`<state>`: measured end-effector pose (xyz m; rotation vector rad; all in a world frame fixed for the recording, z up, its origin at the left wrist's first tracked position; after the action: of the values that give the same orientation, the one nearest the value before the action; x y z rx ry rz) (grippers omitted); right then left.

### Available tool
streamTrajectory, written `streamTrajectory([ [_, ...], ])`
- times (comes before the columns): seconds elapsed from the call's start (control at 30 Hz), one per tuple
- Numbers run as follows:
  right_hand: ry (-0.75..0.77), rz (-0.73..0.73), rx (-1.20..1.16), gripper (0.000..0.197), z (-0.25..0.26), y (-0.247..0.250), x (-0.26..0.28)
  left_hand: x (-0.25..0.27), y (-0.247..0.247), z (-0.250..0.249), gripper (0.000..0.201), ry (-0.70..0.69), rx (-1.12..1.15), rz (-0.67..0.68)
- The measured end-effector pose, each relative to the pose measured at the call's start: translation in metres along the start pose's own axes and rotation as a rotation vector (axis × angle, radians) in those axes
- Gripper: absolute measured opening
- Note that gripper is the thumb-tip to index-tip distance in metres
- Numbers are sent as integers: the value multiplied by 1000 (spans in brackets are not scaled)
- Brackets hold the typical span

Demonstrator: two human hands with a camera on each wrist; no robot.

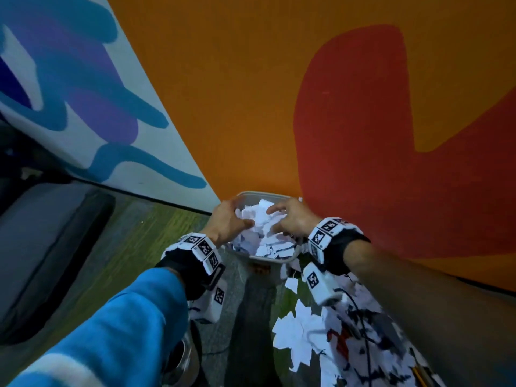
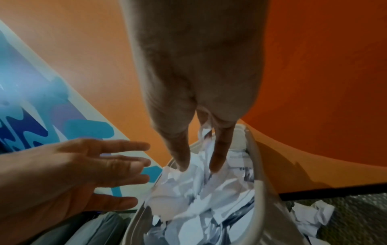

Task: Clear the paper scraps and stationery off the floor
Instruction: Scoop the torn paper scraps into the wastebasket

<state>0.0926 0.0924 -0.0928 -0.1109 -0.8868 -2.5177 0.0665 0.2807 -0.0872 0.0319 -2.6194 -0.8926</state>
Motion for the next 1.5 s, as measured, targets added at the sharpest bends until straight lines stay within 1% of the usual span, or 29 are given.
streamTrajectory([
  [0.07,17,19,28,58,-1,12,7,0,5,2,51,18,24,-21],
  [0.17,-8,15,-148,66,-5,29,16,4,6,-2,45,-13,36,-76],
  [0.23,-5,1,-193,62,-4,34,17,8,2,-9,42,-34,46,-97],
  [0.3,96,6,-71,52,2,35,13,13,-3,-15,36,-58,43,-121],
  [0.37,193,53,84,47,13,29,10,15,-7,-14,32,-66,32,-145],
  [0.47,291,201,280,51,25,20,9,15,-12,-9,31,-42,24,-165],
  [0.53,286,255,349,56,27,23,15,16,-14,-6,31,-30,16,-167],
  [0.6,258,198,317,57,23,32,19,17,-17,-6,30,-38,3,-157],
  [0.67,244,96,242,53,14,42,23,22,-20,-10,30,-54,12,-137],
  [0.73,242,31,213,43,5,53,30,27,-28,-17,28,-69,56,-101],
  [0.83,195,26,221,24,-14,70,44,41,-50,-30,18,-140,89,-47],
  [0.9,144,61,245,18,-39,77,54,53,-75,-37,8,-179,126,42],
  [0.97,44,109,236,17,-77,80,65,66,-107,-37,14,-204,118,165],
  [1.03,-78,162,200,14,-121,80,75,74,-143,-28,19,-218,55,277],
  [1.1,-185,209,182,13,-166,80,85,73,-179,-9,17,-206,-20,356],
  [1.13,-214,219,178,15,-188,80,89,67,-198,4,16,-184,-41,388],
  [1.17,-232,203,184,17,-209,82,93,60,-214,14,15,-150,-36,419],
  [1.23,-283,97,193,12,-248,85,101,48,-242,30,16,-71,14,482],
  [1.27,-313,46,200,10,-267,88,106,38,-257,38,23,-36,42,503],
  [1.33,-369,-21,238,12,-304,95,111,17,-289,47,47,-4,44,525],
  [1.37,-401,-41,254,12,-322,99,114,6,-306,48,59,-14,-16,534],
  [1.4,-430,-48,263,11,-338,101,116,-3,-318,45,66,-55,-78,541],
  [1.43,-464,-43,279,13,-349,102,118,-9,-328,39,70,-93,-121,537],
  [1.5,-500,-63,263,12,-376,105,118,-25,-355,31,80,-105,-176,545],
])
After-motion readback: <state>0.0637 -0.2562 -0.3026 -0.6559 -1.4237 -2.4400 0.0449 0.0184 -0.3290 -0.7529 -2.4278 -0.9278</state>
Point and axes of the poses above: each hand's wrist, its own x-axis away from the middle knuckle, its own y-axis out of the back of the hand, z = x × y, the point moved 1 cm from there along -x, towards the middle knuckle, and after that the axes turned 10 degrees about y, right-handed, at the moved point
